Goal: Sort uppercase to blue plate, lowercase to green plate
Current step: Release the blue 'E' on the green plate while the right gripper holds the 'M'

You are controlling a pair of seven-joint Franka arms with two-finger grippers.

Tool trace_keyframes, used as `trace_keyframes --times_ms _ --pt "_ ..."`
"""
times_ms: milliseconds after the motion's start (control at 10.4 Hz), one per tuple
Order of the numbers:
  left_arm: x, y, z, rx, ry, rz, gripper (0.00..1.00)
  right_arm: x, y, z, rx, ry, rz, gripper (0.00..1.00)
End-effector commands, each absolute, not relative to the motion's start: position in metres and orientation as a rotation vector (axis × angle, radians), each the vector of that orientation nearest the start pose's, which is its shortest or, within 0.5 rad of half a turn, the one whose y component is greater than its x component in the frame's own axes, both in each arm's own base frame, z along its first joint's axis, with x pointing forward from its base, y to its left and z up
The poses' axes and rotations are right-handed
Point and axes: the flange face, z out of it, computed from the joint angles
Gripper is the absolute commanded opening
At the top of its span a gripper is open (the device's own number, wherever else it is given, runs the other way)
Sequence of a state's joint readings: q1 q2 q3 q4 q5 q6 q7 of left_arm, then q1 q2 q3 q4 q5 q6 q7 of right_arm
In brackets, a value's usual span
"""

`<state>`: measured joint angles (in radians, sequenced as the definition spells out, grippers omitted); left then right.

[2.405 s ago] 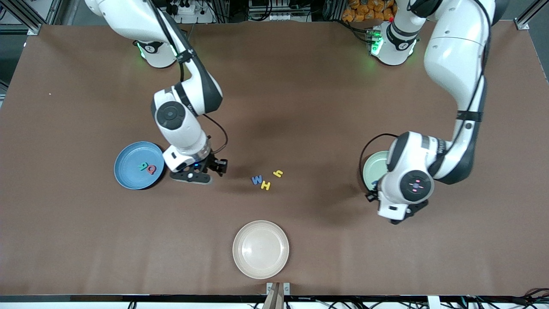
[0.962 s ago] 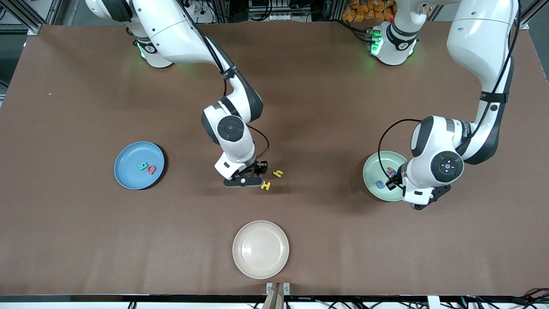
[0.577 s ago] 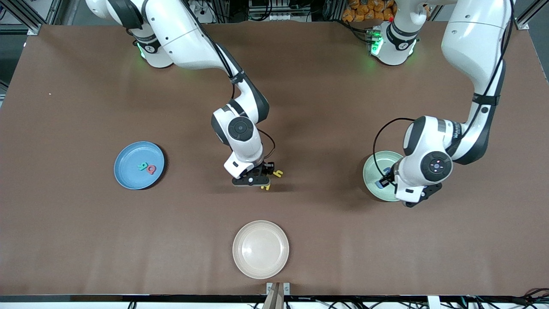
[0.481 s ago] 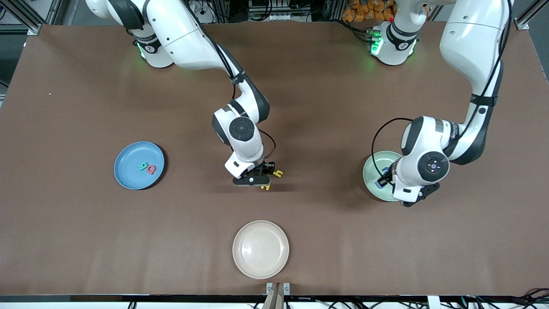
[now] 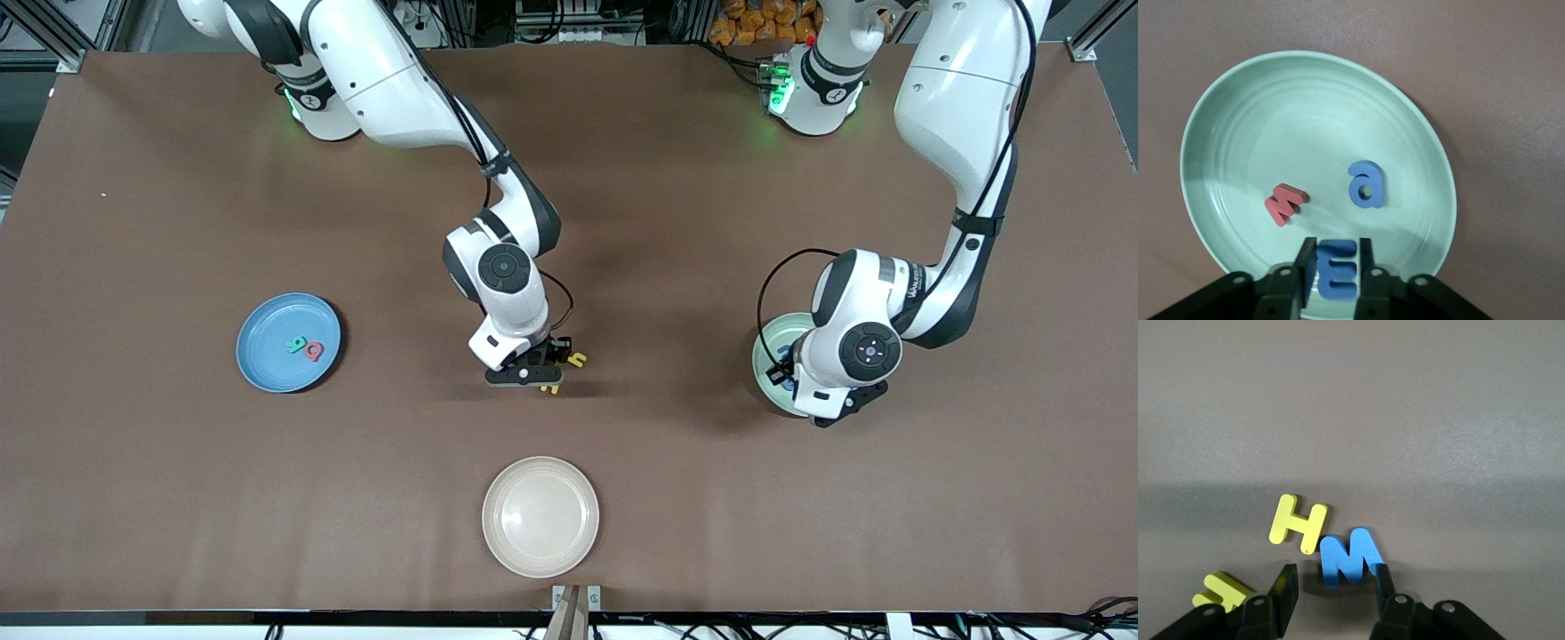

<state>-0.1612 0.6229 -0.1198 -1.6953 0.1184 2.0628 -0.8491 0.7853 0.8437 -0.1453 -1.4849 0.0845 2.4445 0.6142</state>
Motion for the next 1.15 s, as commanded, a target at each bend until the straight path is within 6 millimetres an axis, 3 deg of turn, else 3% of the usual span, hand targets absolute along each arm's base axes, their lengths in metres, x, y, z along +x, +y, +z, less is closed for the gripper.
trace_keyframes --times_ms 0,385,673,1058 --pt "0.622 -0.18 0.213 -2.881 -0.728 0.292 1.0 0.579 0.449 0.181 -3.131 -0.095 -0.26 0.55" --pt "0.631 -0.175 0.226 -2.891 -0.732 0.251 1.0 0.579 0.447 0.18 -3.145 -0.145 -0.263 0.54" --pt "0.646 -0.165 0.25 -2.906 -0.757 0.18 1.0 0.581 0.446 0.183 -3.163 -0.211 -0.278 0.54" --pt "0.655 -0.165 0.263 -2.918 -0.772 0.139 1.0 0.593 0.443 0.204 -3.2 -0.287 -0.214 0.54"
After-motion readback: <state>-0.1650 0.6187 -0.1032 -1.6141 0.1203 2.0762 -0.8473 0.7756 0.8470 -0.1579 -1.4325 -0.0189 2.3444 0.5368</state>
